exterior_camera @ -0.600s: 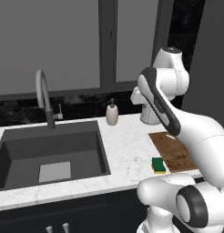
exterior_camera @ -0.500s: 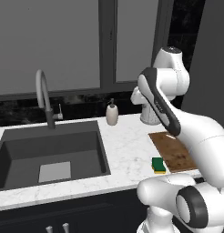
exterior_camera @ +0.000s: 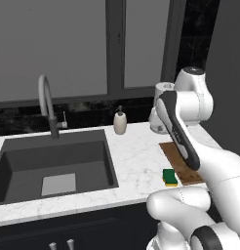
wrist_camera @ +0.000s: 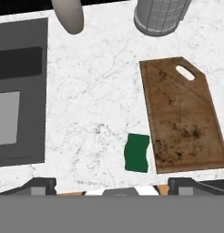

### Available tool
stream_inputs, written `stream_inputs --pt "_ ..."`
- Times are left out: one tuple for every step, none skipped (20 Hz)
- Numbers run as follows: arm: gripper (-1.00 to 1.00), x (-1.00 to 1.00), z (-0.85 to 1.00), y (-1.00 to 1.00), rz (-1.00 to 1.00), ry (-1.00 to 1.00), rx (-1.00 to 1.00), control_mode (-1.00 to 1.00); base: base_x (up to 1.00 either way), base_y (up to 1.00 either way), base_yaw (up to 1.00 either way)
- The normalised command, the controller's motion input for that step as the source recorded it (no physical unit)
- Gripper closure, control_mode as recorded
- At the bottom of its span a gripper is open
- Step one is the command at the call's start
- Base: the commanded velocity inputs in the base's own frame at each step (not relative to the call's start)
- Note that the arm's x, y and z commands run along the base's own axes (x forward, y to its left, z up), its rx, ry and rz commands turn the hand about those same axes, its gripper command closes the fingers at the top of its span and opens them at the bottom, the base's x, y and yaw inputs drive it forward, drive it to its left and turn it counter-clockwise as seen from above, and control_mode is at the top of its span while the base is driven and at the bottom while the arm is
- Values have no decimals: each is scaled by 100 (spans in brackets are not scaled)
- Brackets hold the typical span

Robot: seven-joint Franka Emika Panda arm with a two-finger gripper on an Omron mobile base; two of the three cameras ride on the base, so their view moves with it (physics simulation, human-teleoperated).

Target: Pick up the sponge from the counter and clean the cutting board by briefly scrubbing or pressing down on the cutting board. Once finished, release the sponge.

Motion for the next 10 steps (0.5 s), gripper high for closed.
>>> stream_inputs --pt "-100 -36 -66 -29 -5 0 -2 -100 0 0 0" --pt "-100 -31 -72 -27 -6 0 -1 -100 0 0 0" --pt "-100 0 -63 -36 -5 0 -2 -100 0 0 0" --pt "-100 0 -67 -40 -6 0 0 -100 0 0 0" --pt "-100 0 -75 -39 -7 0 0 -100 0 0 0" --pt "-100 0 -79 -38 -9 0 0 -100 0 0 0" --pt "-100 0 -74 -41 -9 0 3 -100 0 0 0" --pt "-100 0 -71 -38 -9 0 4 -100 0 0 0" --pt "-100 0 -66 -31 -7 0 1 -100 0 0 0" --pt "-100 0 -65 -25 -4 0 0 -100 0 0 0"
